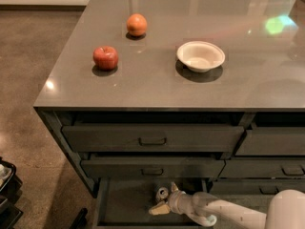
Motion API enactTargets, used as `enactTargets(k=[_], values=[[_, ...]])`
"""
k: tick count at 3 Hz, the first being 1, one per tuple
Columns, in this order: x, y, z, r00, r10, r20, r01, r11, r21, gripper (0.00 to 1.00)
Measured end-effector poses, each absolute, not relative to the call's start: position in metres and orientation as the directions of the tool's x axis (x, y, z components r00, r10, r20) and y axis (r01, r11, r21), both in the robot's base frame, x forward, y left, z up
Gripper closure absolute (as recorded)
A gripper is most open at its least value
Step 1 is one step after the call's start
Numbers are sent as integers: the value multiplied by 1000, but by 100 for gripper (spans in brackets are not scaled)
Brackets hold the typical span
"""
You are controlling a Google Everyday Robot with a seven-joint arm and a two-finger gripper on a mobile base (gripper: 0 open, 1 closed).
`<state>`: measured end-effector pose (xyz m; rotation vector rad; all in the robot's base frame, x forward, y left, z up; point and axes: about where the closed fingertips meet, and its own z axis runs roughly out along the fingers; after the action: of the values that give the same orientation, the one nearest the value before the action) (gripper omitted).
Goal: Pick 7up can from bottom drawer and place on counter
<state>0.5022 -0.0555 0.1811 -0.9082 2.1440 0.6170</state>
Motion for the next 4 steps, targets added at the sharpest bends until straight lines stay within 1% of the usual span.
enactTargets(k=[1,4], values=[[503,-54,180,-495,-415,-764,-758,636,145,16],[503,-54,180,-495,-415,-764,-758,636,145,86]])
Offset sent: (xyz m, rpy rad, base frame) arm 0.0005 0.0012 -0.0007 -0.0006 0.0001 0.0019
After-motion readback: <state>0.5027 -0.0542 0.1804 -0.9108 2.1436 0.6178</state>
